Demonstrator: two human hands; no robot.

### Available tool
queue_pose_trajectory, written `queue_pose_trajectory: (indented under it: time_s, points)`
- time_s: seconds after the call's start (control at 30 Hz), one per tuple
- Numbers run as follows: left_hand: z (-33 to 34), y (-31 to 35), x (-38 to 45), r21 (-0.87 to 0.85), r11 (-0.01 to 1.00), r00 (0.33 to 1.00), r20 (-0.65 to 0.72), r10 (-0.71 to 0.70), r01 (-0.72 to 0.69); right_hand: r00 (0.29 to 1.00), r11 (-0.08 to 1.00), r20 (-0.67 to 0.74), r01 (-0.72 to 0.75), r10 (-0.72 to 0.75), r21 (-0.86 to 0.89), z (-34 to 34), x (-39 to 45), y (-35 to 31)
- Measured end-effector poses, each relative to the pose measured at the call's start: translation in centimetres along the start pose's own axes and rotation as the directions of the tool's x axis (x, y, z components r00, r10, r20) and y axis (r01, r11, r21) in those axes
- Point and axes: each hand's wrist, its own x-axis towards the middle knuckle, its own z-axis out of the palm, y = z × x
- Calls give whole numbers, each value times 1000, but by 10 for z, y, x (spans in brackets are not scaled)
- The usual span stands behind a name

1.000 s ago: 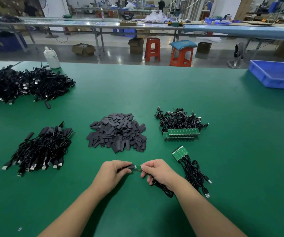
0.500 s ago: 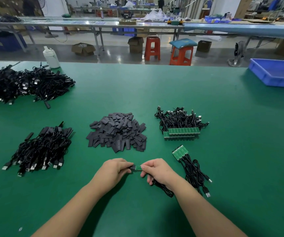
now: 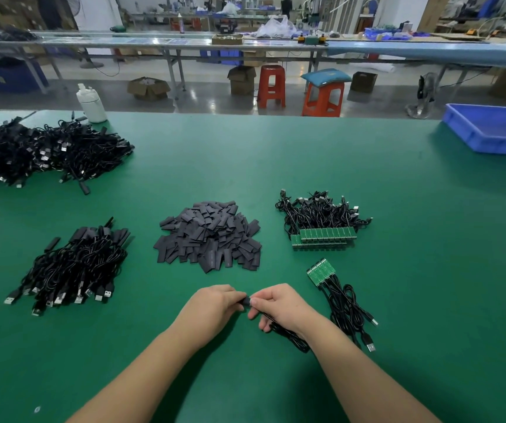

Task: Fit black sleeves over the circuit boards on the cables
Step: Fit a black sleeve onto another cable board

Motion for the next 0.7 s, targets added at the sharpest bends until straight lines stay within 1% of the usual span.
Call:
queue_pose_trajectory:
  time_s: [0.13, 0.27, 0.37, 0.43, 0.5, 0.63, 0.7]
  points:
    - [-5, 4, -1, 101, 994, 999, -24, 31, -29, 1000, 1000, 23, 15, -15, 12, 0, -2, -1]
    - [-7, 2, -3, 195, 979, 992, -95, 85, -65, 998, 999, 68, -12, 10, 30, 0, -3, -4]
    - [-5, 1, -5, 218, 971, 986, -109, 126, -100, 992, 999, 126, 15, -9, -47, -4, -5, -5]
    - [-4, 0, -7, 214, 969, 988, -61, 140, -124, 992, 996, 128, 22, -11, -83, -4, -4, -4]
    - [-4, 0, -7, 186, 976, 993, 17, 116, -118, 993, 995, 117, 23, -12, -93, -4, -3, -3]
    - [-6, -5, -3, 43, 999, 988, 157, 13, -20, 993, 994, 115, 24, -11, -110, -4, -1, -1]
    - [-6, -5, -1, 9, 1000, 986, 167, -7, 6, 995, 993, 94, 27, -16, -113, -3, -1, -2]
